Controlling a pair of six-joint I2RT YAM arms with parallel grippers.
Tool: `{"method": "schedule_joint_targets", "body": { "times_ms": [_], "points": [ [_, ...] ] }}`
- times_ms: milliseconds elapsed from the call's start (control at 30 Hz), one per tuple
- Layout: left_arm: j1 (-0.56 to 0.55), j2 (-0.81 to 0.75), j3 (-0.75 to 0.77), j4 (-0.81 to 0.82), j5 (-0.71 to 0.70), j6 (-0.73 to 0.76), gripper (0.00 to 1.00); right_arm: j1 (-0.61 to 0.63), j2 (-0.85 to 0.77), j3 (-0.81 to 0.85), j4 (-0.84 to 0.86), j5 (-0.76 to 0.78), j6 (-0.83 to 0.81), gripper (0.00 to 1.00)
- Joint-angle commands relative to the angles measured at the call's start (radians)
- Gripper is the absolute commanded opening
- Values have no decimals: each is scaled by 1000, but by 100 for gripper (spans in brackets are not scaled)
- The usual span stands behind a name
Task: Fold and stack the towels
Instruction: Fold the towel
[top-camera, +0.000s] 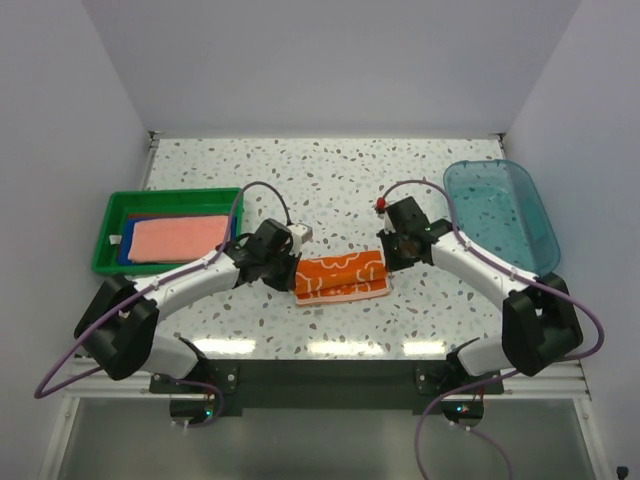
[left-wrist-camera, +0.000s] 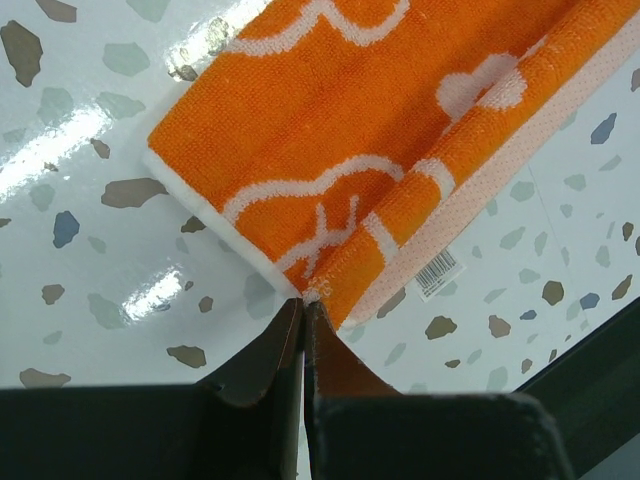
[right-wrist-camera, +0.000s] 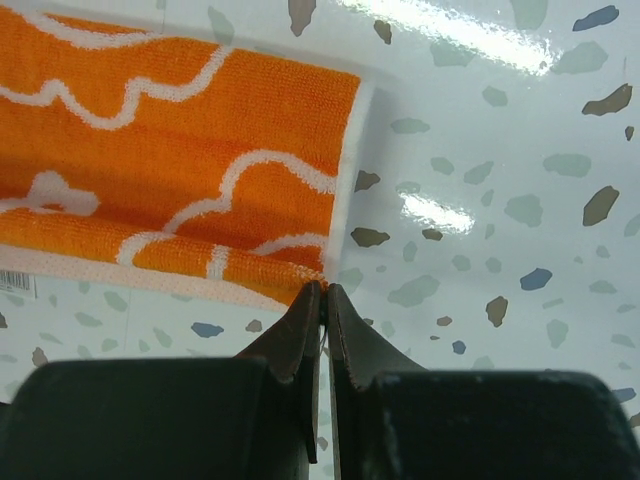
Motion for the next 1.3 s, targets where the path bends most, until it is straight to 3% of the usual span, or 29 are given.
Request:
{"method": "schedule_joint_targets", "body": {
  "times_ms": [0, 233, 467, 633, 733, 833, 967, 1033, 1267],
  "points": [
    [-3, -23, 13, -53, -13, -8, 0, -9, -40, -15, -6, 36, 24, 0],
    [-23, -7, -7, -33, 20, -28, 0, -9, -40, -80, 25, 33, 62, 0],
    [-49, 14, -54, -5, 33, -48, 7, -9, -22, -109, 53, -4, 76, 1],
    [-66, -30, -53, -21, 35, -77, 29, -6, -63, -93, 10, -47, 82, 21],
    [-68, -108, -28, -67, 21, -100, 55, -1, -149, -78, -53, -81, 87, 26],
    [-69, -197, 4, -116, -6, -136, 64, 0, -236, -57, -105, -101, 101, 27],
    [-69, -245, 74, -128, -43, -190, 63, 0, -276, -26, -82, -117, 134, 27],
    [-69, -225, 97, -105, -42, -227, 58, 0, -267, -34, -35, -136, 150, 27],
    [-105, -38, 92, 10, 11, -269, 45, -1, -198, -165, 160, -131, 228, 26]
  ]
}}
